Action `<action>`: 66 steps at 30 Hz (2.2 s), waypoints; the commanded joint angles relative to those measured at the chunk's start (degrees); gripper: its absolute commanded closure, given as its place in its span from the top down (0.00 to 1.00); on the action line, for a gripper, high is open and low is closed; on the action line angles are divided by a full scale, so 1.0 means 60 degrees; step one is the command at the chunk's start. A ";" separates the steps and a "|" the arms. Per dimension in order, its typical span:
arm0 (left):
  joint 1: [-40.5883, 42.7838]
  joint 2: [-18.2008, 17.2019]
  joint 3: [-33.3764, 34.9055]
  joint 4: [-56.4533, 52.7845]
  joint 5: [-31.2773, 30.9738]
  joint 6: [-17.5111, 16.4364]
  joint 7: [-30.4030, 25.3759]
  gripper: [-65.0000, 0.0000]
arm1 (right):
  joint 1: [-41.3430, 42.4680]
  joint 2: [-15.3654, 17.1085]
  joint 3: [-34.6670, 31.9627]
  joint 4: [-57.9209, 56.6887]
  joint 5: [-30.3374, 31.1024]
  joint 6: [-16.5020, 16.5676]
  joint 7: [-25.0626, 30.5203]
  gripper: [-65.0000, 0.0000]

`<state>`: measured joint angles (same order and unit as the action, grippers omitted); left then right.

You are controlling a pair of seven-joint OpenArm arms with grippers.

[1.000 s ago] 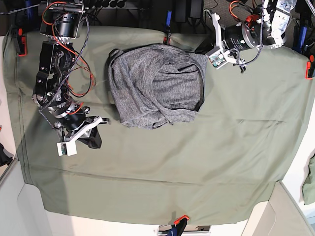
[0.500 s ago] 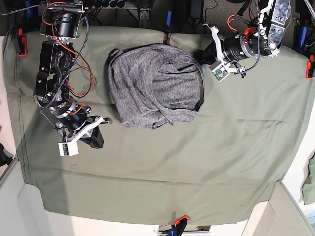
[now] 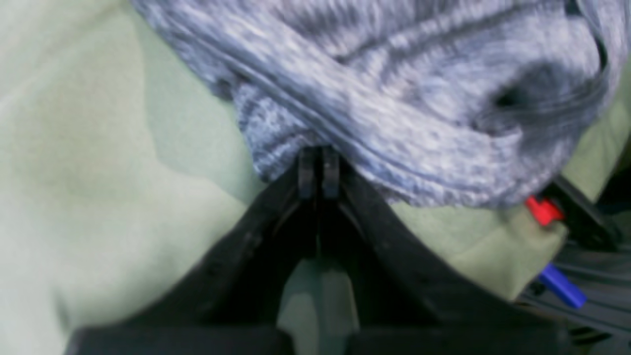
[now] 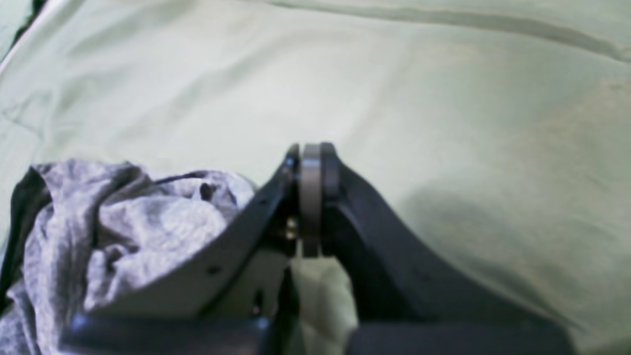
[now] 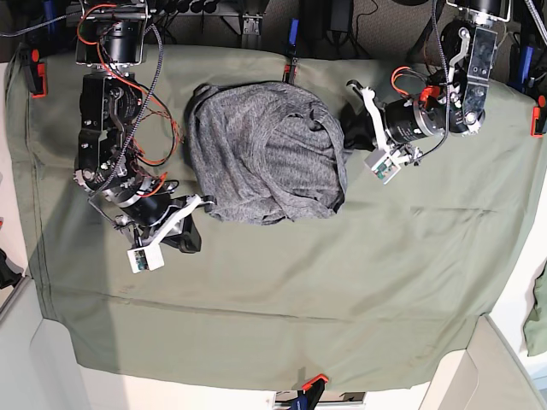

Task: Fold the T-shirt properly
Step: 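Grasp the bundled shirt sides with both grippers and push inward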

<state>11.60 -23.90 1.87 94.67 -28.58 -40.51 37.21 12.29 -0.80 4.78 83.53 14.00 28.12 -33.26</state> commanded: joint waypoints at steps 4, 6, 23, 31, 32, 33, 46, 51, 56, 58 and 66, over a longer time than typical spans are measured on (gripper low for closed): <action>-0.0772 -0.0091 -0.0062 -0.0361 0.0025 0.0085 -0.0164 0.00 | 0.0251 0.0004 -0.0004 0.0142 0.0044 0.0066 0.0226 0.00; -0.1122 -0.0091 -0.0062 -0.0685 0.0018 0.0085 -0.0168 0.00 | 0.0255 0.0004 -0.0004 0.0142 0.0044 0.0066 0.0226 0.00; -0.5217 -0.0284 -0.0044 -0.4739 -0.0492 0.0085 0.0244 0.00 | 0.0259 0.0000 -0.0087 -0.0277 -0.0055 0.0058 0.0153 0.00; -0.4768 -0.2051 -0.0084 -0.3096 -0.4849 0.0085 0.2594 0.00 | 0.0251 0.0000 -0.0087 -0.0714 -0.0036 0.0058 0.0153 0.00; -0.4543 -0.2204 -0.0084 -0.2765 -0.4907 0.0085 0.2626 0.00 | 0.0255 0.0000 -0.0087 -0.0710 0.0007 0.0058 0.0178 0.00; -0.4273 -0.2324 -0.0084 -0.2448 -0.4918 0.0085 0.2626 0.00 | 0.0251 0.0000 -0.0087 -0.0710 0.0025 0.0058 0.0244 0.00; -0.1264 -0.2186 -0.0080 -0.0033 -0.4790 0.0085 0.2586 0.00 | 0.0739 -0.0051 -0.1344 -0.2000 -0.0827 0.0029 0.1035 0.00; -0.1344 -0.1752 -0.0080 -0.0189 -0.3483 0.0085 0.1497 0.00 | 0.0725 -0.0055 -0.1377 -0.2007 -0.0823 0.0033 0.1042 0.00; -0.1592 -0.1264 -0.0080 -0.0754 -0.3016 0.0085 0.1330 0.00 | 0.0714 -0.0051 -0.1381 -0.2007 -0.0656 0.0033 0.0663 0.00; -0.1756 -0.1005 -0.0080 -0.1045 -0.2951 0.0085 0.1333 0.00 | 0.0674 -0.0044 -0.1381 -0.2004 -0.0459 0.0040 0.0572 0.00; -0.2721 -0.0350 -0.0080 -0.2473 -0.2160 0.0085 0.0827 0.00 | 0.0503 -0.0029 -0.1381 -0.1978 -0.0153 0.0073 0.0557 0.00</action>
<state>-3.53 -25.21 1.83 79.00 -40.66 -39.48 43.51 13.98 -0.82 -3.51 70.70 12.23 28.10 -31.11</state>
